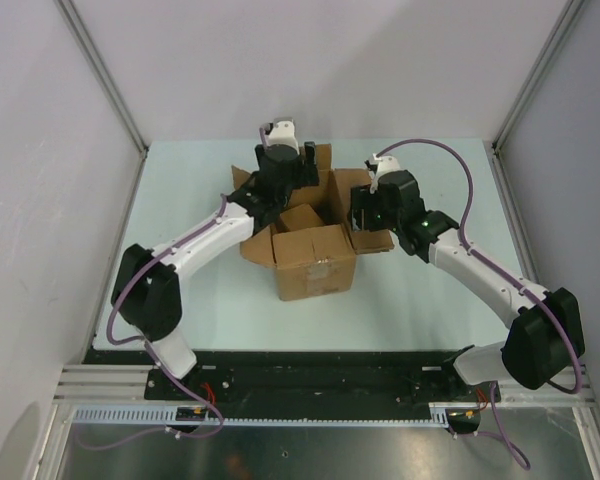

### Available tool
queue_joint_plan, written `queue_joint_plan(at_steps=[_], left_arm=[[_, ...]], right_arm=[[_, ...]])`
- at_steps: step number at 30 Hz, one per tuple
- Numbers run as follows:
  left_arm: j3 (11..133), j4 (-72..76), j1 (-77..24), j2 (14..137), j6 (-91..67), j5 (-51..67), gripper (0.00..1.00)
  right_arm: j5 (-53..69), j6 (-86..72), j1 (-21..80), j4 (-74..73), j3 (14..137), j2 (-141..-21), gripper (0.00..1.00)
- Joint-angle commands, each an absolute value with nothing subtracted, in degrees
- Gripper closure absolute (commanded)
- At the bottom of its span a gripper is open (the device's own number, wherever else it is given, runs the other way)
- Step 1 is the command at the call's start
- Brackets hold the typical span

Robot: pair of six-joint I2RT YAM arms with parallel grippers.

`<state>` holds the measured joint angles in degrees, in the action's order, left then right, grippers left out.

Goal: Unpack the express box

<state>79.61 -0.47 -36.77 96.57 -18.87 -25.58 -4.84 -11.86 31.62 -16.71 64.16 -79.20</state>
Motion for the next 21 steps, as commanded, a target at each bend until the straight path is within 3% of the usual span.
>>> queue_joint_plan(at_steps=[1, 9, 16, 21], left_arm=[[83.3, 0.9, -33.7, 98.9, -19.0, -20.0, 0.13], [83.7, -1.2, -28.7, 102.6, -22.9, -12.6, 0.14], [83.3, -2.6, -22.4, 105.9, -27.2, 7.7, 0.19], [83.9, -5.5, -22.2, 107.4, -21.2, 14.8, 0.21]], right_arm=[[-1.9, -10.8, 32.8, -19.1, 62.7, -80.4, 0.33], [-1.9, -10.9, 32.6, -19.0, 62.7, -80.7, 0.35], [-1.6, -11.0, 32.2, -19.0, 62.6, -80.7, 0.35], [-1.8, -11.2, 32.1, -18.2, 62.6, -79.6, 0.36]])
